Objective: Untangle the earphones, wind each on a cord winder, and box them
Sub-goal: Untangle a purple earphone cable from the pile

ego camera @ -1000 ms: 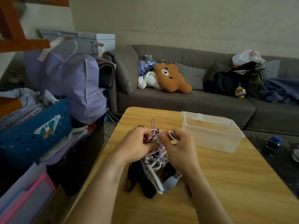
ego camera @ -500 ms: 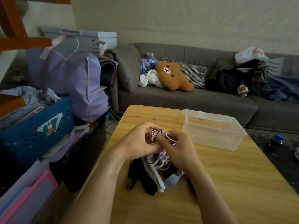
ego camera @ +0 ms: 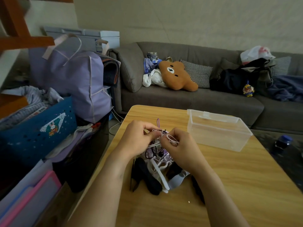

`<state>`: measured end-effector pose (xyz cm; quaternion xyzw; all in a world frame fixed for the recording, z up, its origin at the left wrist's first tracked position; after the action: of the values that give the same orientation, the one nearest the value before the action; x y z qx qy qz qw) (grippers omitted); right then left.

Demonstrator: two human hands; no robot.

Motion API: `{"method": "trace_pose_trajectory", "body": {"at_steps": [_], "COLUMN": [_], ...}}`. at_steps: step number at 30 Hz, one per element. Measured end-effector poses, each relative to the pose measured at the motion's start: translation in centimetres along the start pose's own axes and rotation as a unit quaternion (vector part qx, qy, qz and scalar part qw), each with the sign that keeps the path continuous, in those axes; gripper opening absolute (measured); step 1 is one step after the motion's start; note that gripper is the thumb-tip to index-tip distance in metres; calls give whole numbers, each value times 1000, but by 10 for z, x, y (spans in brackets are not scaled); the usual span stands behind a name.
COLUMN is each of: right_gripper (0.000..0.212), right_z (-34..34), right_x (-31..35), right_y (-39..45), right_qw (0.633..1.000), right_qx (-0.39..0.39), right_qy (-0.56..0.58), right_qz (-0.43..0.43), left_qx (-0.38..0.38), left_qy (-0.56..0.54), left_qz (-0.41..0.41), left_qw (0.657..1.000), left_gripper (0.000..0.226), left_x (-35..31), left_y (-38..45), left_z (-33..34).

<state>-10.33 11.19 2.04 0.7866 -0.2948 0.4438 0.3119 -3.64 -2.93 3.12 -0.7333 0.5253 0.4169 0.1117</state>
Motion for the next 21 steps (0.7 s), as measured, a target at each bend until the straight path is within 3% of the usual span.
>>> {"method": "trace_pose_trajectory", "body": {"at_steps": [5,9,14,18,21], "right_gripper": [31,21,12,9,9], "right_z": [-2,-3,-18,-23,-31], "right_x": [6,5,9,9,5], "right_y": [0,3,1,0,3], "right_qw": [999,996,975,994,996], "right_qx": [-44,-83,-120,-58,-68], "right_qy": [17,25,187,90,55], "right_qz": [-23,-17,20,20,24], "left_qx": [-20,-42,-107,-119,-145], "left_qy": [-24,-25,-68,-9,1], "left_qz": [-5,-8,22,16,7], "left_qw": [1000,999,992,993,989], "left_gripper": [11,12,8,11,6], "left_x": [0,-4,-14,-9,0], "left_y": [3,3,3,3,5], "left_z": [1,4,-11,-14,-18]}}
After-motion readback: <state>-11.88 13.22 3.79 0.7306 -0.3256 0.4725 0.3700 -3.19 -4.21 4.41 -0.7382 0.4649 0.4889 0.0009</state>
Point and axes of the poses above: each hand's wrist, its own y-axis towards the middle knuckle, its own z-axis out of the palm, x = y × z, the point moved 5 cm from there along y, towards the middle knuckle, and after that the axes turned 6 degrees about y, right-handed, at the moved point
